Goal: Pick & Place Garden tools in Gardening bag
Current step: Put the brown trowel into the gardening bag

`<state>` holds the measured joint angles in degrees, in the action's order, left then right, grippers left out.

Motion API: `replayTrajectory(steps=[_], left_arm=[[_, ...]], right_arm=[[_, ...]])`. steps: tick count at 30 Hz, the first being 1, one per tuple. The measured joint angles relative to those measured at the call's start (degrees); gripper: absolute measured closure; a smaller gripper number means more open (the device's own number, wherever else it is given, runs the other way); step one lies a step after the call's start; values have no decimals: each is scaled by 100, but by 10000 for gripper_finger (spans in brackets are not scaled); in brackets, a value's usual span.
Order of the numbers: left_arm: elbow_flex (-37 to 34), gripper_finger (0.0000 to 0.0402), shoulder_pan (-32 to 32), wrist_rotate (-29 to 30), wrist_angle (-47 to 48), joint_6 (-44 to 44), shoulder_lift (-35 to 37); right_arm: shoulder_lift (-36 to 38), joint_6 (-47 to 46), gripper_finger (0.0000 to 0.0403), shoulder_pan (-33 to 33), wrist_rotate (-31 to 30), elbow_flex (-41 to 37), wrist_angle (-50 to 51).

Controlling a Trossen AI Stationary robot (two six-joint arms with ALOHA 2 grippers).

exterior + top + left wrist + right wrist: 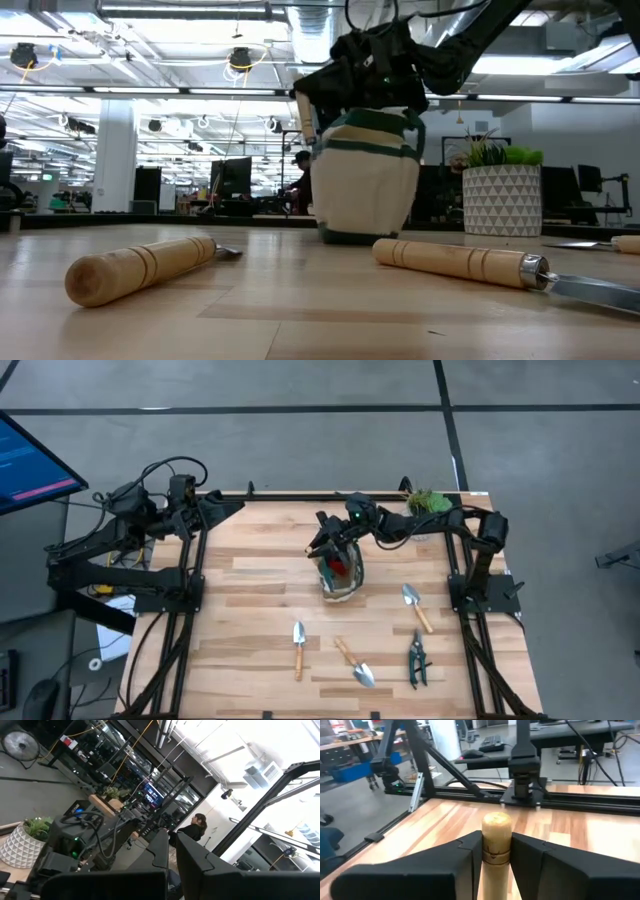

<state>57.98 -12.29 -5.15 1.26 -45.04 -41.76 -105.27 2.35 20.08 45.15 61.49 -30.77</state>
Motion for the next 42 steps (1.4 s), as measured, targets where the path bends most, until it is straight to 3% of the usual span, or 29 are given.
replayTrajectory(steps=[12,19,25,31,42], left_arm=[[0,398,0,74,11,0,-12],[-21,398,0,65,595,463,-74],[-710,398,0,87,653,960,-46],[-1429,398,-43,141,518,1220,89],[-2435,384,-55,631,207,883,543]], right_arm=[[40,-251,254,22,6,-2,64],[757,-548,207,30,43,0,384],[1625,-540,183,24,-905,2,1351],[2377,-662,185,13,-2147,2,2339],[2931,-1681,181,-278,-3801,2,4506]])
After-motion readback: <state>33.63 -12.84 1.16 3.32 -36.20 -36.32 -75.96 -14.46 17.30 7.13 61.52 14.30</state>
